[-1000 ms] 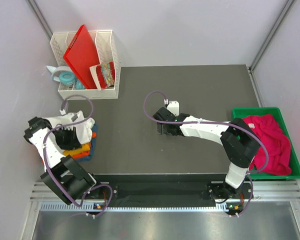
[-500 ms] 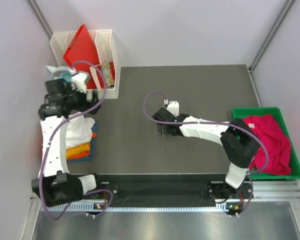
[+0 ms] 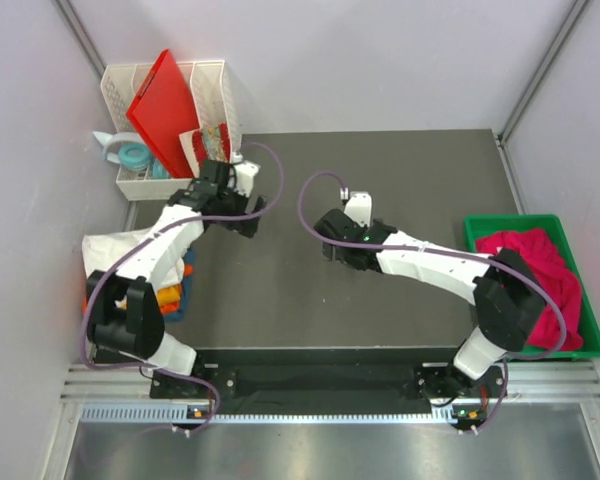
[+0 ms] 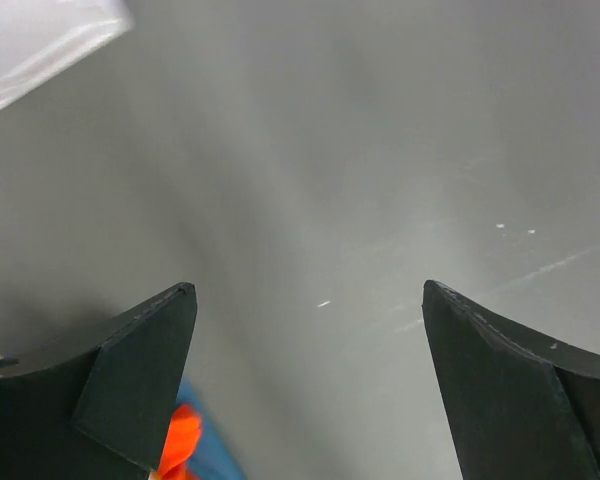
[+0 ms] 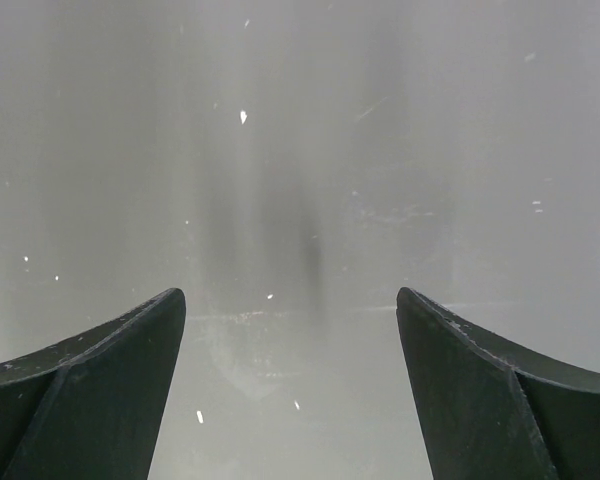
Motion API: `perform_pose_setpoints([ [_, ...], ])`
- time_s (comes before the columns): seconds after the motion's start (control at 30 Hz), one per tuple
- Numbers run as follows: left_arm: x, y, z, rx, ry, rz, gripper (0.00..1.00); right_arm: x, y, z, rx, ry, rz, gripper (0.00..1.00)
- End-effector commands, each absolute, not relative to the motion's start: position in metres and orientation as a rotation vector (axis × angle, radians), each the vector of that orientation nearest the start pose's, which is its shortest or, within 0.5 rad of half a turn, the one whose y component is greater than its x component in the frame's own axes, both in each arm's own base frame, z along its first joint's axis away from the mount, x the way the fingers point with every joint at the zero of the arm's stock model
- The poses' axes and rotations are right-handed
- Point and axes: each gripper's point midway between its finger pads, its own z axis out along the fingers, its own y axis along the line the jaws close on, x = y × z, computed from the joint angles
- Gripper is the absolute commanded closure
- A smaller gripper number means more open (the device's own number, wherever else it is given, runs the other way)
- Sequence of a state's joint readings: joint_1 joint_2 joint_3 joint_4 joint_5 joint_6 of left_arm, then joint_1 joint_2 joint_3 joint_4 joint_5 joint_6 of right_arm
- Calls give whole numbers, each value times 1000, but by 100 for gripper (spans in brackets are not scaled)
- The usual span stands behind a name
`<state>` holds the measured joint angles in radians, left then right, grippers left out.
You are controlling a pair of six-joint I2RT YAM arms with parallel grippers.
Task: Fold and stack the t-shirts
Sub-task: Put the neatly folded tshirt into the corner of the board with the left arm
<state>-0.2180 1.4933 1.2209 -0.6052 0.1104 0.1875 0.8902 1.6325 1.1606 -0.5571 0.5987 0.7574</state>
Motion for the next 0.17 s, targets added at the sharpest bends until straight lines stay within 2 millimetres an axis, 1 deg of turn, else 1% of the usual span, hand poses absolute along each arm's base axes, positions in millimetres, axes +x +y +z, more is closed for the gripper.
perform_pose_setpoints([
  [0.0, 376, -131, 144, 611, 2314, -58, 1, 296, 237, 135, 76, 2279, -22, 14],
  [0.07, 379, -136, 143, 595, 2312, -66, 1, 296, 232, 141, 71, 2268, -44, 13],
  [0.13, 384, -137, 149, 547, 2312, -68, 1, 296, 226, 147, 59, 2256, -71, 13],
])
